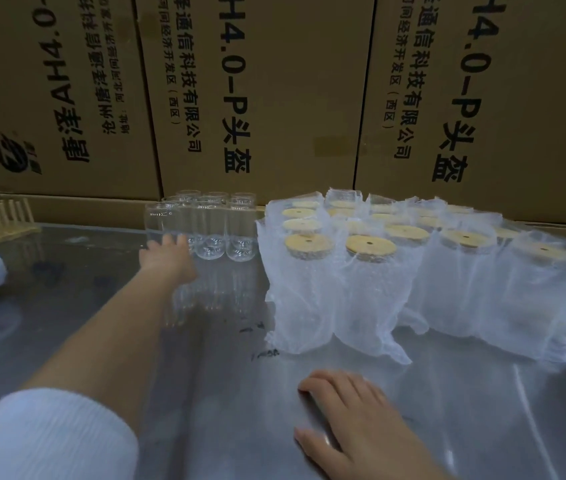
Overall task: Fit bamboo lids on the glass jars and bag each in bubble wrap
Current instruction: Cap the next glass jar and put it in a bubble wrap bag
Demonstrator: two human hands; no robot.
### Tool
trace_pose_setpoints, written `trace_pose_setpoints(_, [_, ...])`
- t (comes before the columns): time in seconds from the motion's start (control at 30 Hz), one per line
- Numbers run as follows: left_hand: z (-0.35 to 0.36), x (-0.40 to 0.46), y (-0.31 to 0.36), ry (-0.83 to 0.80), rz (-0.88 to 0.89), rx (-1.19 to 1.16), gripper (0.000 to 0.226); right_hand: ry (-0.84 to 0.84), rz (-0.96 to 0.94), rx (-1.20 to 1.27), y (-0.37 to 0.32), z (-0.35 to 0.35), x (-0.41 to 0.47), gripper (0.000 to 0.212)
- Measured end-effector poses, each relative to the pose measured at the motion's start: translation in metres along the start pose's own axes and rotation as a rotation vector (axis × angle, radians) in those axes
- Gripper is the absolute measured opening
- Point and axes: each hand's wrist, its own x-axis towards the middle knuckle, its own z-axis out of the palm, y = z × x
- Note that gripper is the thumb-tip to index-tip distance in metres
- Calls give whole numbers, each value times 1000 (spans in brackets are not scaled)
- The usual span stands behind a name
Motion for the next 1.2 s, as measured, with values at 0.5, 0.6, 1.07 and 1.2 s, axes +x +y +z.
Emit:
trace_pose_setpoints(0.5, [-4,72,-17,102,-40,100,82,444,141,111,-12,30,16,21])
trace_pose_setpoints(0.6, [1,67,-18,207,-13,167,72,548,80,-5,-21,21,21,14])
trace_pose_setpoints(1.07, [26,-54,-3,321,324,402,39,0,-3,101,4,-1,-7,46])
trace_pose_setpoints(1.2, [15,-117,4,370,440,264,35,62,38,111,0,-5,-9,42])
